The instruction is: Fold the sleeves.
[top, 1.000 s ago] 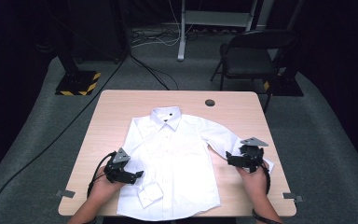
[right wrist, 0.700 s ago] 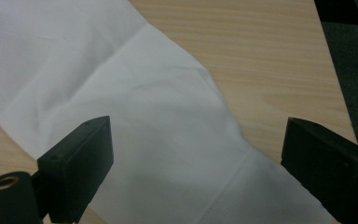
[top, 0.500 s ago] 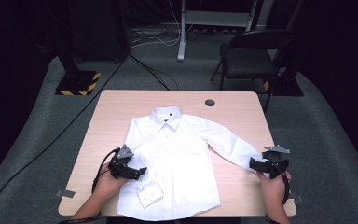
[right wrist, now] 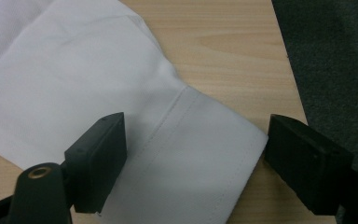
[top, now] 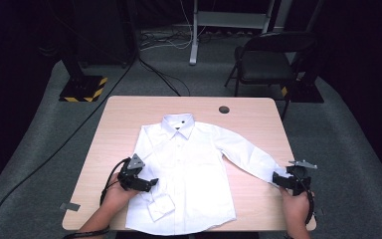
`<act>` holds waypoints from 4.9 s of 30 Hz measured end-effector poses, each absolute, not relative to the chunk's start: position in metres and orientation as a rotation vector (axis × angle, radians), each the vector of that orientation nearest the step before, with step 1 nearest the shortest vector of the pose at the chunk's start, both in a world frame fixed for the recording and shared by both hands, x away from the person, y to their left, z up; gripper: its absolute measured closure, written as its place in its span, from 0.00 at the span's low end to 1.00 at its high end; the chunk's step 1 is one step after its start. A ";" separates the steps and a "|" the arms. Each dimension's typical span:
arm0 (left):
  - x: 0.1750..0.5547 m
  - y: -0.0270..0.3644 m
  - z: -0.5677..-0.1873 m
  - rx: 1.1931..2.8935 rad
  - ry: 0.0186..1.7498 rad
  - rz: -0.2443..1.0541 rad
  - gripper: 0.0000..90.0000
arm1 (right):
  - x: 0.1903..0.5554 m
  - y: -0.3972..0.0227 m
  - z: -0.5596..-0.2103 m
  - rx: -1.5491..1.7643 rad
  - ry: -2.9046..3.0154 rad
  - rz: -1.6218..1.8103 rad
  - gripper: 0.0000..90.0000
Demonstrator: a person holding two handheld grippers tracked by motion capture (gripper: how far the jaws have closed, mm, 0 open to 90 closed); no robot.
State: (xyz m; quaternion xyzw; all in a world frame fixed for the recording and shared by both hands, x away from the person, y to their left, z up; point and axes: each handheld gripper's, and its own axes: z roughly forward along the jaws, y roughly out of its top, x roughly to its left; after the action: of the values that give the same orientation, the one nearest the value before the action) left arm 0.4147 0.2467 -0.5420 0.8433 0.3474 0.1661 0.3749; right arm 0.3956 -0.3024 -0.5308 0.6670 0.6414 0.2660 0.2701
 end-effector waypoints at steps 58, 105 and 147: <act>0.414 0.246 -0.542 2.156 0.896 0.427 0.09 | 0.401 -0.292 -0.523 1.743 1.821 0.777 0.71; 0.412 0.224 -0.542 2.166 0.854 0.403 0.09 | 0.385 -0.212 -0.475 1.347 1.913 1.088 0.73; 0.412 0.224 -0.542 2.167 0.854 0.404 0.09 | 0.345 -0.103 -0.483 0.818 2.355 1.230 0.41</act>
State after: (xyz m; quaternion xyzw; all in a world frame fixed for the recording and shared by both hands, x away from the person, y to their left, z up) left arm 0.4120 0.2240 -0.5420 0.8483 0.3343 0.1581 0.3790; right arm 0.3452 -0.1029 -0.4833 0.2894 0.8333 0.4353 0.1801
